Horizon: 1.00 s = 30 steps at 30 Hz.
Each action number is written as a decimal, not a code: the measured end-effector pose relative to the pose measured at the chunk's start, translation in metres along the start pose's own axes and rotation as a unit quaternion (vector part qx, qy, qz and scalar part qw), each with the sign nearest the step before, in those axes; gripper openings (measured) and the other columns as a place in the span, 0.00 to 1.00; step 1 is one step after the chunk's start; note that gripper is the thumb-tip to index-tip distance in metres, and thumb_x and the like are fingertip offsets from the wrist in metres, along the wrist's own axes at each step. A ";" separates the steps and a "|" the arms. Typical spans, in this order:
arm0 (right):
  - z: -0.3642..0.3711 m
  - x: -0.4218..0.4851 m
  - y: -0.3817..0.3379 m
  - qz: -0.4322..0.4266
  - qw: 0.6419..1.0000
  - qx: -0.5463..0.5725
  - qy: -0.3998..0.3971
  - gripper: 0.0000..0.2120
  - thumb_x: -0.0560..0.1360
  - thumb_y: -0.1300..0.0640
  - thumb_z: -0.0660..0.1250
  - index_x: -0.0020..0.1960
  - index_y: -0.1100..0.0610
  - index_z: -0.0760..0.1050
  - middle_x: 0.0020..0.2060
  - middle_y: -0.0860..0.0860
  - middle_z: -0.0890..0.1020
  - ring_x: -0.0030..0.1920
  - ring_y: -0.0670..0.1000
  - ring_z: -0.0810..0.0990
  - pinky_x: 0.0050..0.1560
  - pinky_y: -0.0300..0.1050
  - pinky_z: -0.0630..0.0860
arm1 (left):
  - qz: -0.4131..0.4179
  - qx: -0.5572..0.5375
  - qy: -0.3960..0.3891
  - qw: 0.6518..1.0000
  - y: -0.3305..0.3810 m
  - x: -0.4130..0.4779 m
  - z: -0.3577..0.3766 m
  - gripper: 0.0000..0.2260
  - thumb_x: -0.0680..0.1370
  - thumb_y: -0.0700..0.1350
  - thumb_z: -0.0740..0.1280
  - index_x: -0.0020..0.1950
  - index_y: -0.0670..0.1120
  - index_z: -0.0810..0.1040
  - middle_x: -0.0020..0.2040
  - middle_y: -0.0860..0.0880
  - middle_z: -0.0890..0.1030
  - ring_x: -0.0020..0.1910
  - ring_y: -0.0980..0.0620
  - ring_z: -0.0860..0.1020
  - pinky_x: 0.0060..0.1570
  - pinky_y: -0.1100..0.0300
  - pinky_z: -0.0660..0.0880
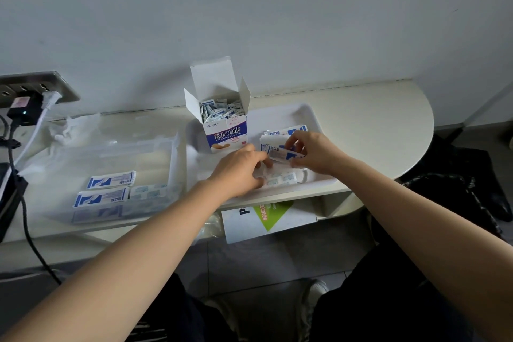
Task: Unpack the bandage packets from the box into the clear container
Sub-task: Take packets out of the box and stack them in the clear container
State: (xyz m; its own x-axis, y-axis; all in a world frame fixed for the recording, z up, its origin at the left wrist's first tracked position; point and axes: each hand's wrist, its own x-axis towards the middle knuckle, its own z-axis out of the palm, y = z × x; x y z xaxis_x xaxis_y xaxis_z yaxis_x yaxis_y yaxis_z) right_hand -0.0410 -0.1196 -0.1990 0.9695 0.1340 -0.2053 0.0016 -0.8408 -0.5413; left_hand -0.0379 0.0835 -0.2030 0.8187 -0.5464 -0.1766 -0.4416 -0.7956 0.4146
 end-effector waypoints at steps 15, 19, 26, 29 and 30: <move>-0.020 -0.010 -0.002 0.012 0.993 0.115 0.002 0.06 0.68 0.61 0.75 0.39 0.53 0.79 0.28 0.44 0.76 0.28 0.41 0.69 0.33 0.35 0.65 | -0.053 -0.223 0.093 0.969 0.009 0.002 -0.008 0.15 0.74 0.55 0.70 0.58 0.51 0.75 0.44 0.52 0.78 0.41 0.53 0.77 0.41 0.56 0.75; -0.015 -0.011 -0.005 -0.016 0.998 0.066 0.000 0.06 0.67 0.62 0.76 0.42 0.57 0.81 0.28 0.41 0.73 0.27 0.38 0.71 0.30 0.29 0.65 | -0.035 -0.122 0.093 0.987 0.012 0.005 -0.005 0.09 0.74 0.48 0.71 0.53 0.48 0.81 0.45 0.50 0.81 0.43 0.50 0.79 0.41 0.56 0.75; -0.011 0.000 0.002 -0.018 0.999 -0.012 0.033 0.07 0.67 0.59 0.76 0.44 0.55 0.82 0.49 0.50 0.73 0.37 0.47 0.70 0.43 0.39 0.67 | -0.030 0.040 0.125 0.991 0.008 0.019 0.003 0.17 0.78 0.40 0.62 0.67 0.46 0.73 0.56 0.46 0.80 0.53 0.46 0.78 0.48 0.51 0.77; -0.007 0.004 0.001 -0.020 0.999 -0.028 0.031 0.07 0.68 0.59 0.76 0.45 0.56 0.82 0.50 0.50 0.73 0.40 0.49 0.71 0.44 0.40 0.67 | -0.033 0.084 0.111 0.990 0.008 0.024 0.007 0.15 0.78 0.40 0.62 0.64 0.45 0.75 0.54 0.44 0.81 0.52 0.45 0.79 0.49 0.50 0.78; -0.006 0.005 0.001 -0.019 0.999 -0.034 0.029 0.08 0.68 0.59 0.76 0.46 0.57 0.82 0.49 0.50 0.73 0.40 0.49 0.71 0.43 0.39 0.66 | -0.036 0.086 0.113 0.989 0.007 0.025 0.008 0.14 0.77 0.40 0.62 0.63 0.45 0.75 0.53 0.44 0.81 0.52 0.45 0.79 0.49 0.49 0.78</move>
State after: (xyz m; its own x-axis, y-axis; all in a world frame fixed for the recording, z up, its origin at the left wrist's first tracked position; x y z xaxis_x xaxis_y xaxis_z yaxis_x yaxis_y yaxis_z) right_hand -0.0347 -0.1228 -0.1960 0.9809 0.1374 -0.1381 0.0528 -0.8699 -0.4904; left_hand -0.0235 0.0620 -0.2114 0.9027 -0.4301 0.0118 -0.4196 -0.8738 0.2459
